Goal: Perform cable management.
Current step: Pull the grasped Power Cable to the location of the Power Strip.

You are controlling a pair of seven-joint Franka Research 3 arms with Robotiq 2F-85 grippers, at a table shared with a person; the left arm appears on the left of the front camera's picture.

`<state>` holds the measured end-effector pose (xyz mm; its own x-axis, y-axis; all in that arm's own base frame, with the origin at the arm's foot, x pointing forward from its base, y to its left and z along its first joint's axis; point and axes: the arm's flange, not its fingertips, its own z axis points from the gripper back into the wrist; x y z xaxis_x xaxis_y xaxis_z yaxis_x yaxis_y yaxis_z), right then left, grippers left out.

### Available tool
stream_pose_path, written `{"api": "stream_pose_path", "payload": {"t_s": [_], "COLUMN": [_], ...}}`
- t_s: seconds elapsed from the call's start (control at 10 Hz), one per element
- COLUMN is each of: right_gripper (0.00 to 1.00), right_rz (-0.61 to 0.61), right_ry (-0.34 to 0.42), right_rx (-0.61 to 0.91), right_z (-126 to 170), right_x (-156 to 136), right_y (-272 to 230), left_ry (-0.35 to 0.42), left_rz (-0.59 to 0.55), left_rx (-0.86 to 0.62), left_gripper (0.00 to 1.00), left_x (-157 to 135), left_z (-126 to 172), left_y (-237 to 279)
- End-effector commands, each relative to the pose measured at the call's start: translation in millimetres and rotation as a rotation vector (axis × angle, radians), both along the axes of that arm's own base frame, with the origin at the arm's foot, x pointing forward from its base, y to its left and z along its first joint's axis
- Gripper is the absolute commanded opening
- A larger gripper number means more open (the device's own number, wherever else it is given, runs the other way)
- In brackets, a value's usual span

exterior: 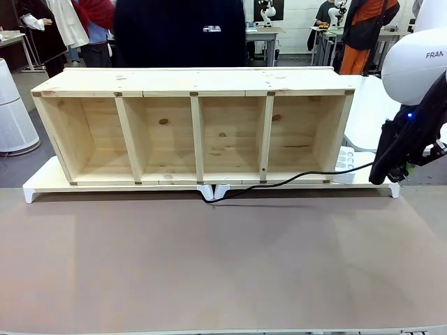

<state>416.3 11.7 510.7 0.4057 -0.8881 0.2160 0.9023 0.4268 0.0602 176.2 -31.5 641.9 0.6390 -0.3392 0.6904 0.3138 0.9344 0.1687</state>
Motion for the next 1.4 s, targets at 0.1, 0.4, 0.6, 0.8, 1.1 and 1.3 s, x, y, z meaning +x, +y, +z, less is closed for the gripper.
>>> {"api": "stream_pose_path", "payload": {"t_s": [0.1,0.4,0.6,0.8,1.1,1.3], "right_gripper": [0.15,0.15,0.15,0.15,0.15,0.15], "right_rz": [-0.051,-0.074,-0.078,-0.106,-0.108,-0.096], "right_ry": [-0.123,-0.241,-0.279,-0.313,-0.310,-0.295], "right_rx": [-0.060,-0.050,-0.040,-0.013,0.019,0.018], "right_z": [2,10,16,23,31,32], "right_x": [29,55,68,84,108,117], "right_y": [-11,-9,-6,-7,-6,-3], "left_ry": [0.002,0.002,0.002,0.002,0.002,0.002], "left_rz": [-0.002,-0.002,-0.002,-0.002,-0.002,-0.002], "left_rx": [0.000,0.000,0.000,0.000,0.000,0.000], "left_gripper": [1.00,1.00,1.00,1.00,1.00,1.00], "left_x": [0,0,0,0,0,0], "left_z": [0,0,0,0,0,0], "left_y": [1,1,1,1,1,1]}}
